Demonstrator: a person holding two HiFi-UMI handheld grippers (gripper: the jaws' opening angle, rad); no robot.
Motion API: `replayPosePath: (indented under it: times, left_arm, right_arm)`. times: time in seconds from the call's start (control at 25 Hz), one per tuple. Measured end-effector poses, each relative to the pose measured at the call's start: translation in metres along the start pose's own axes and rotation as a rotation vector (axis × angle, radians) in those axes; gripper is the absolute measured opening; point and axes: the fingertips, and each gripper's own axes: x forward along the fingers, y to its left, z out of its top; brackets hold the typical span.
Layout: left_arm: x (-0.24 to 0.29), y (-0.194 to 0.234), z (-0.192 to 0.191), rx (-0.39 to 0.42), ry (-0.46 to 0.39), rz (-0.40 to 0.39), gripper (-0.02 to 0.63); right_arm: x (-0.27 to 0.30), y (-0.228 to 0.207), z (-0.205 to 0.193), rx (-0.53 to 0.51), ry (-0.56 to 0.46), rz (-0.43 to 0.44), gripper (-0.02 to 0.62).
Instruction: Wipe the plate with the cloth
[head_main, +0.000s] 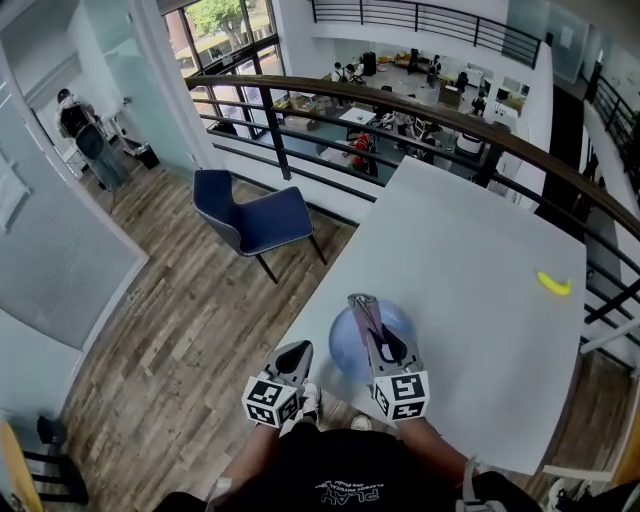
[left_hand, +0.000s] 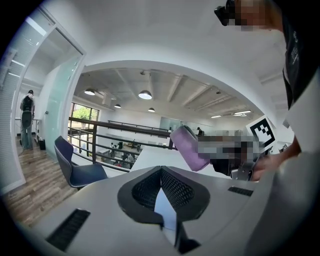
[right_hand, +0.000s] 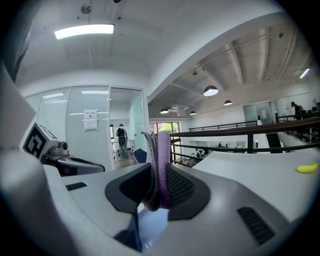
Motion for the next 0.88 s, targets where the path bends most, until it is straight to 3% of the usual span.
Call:
replayPosePath:
  times: [0.32, 0.52, 0.88]
  left_arm:
    - [0.042, 0.039, 0.025, 0.079, 0.02, -0.136, 0.014]
    - [0.061, 0.069, 0.032, 0.073, 0.014, -0.19, 0.014]
    - [0.094, 0.102, 0.049, 0.041, -0.007, -0.313, 0.014]
  right_arm:
    - [0.052, 0.001, 0.02, 0.009, -0.011, -0.101, 0.095]
    - [0.094, 0.013, 0.027, 0.025, -0.016, -0.142, 0.095]
    - [0.122, 0.004, 0.036, -0.047, 0.018, -0.25, 0.095]
